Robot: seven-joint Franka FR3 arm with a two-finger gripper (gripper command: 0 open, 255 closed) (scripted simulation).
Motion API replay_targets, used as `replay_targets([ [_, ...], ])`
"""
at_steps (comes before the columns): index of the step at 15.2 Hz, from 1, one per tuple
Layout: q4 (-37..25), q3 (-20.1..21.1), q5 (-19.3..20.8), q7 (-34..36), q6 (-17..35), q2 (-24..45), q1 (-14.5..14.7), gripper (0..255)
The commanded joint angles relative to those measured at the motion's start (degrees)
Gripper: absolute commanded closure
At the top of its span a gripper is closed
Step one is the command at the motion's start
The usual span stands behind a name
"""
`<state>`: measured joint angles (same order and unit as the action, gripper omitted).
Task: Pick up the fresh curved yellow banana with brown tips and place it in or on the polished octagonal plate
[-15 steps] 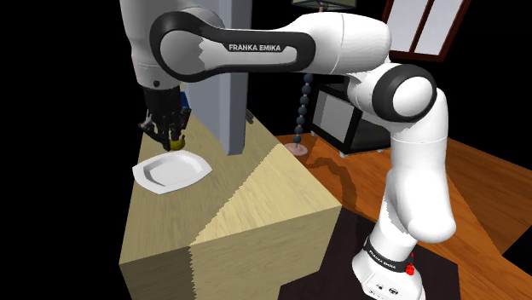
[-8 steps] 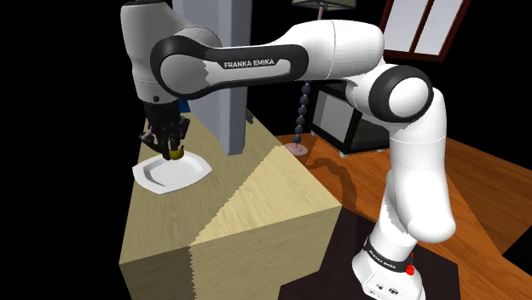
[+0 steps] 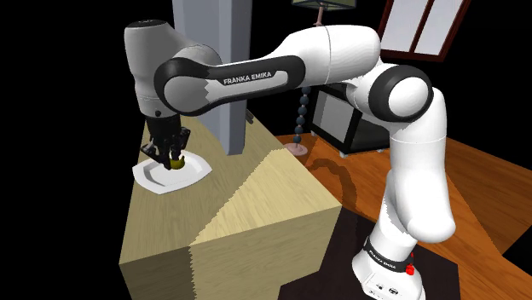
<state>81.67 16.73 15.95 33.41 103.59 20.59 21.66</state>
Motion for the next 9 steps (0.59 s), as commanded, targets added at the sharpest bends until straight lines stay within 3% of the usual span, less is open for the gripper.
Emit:
replay_targets([
  [1, 0.14, -0.01, 0.0, 0.0, 0.13, -0.03, -0.03, 255],
  [5, 0.13, -0.01, 0.0, 0.0, 0.13, -0.03, -0.03, 255],
  [6, 0.13, -0.01, 0.0, 0.0, 0.13, -0.03, -0.03, 0],
  [9, 0.14, -0.01, 0.0, 0.0, 0.13, -0.03, -0.03, 0],
])
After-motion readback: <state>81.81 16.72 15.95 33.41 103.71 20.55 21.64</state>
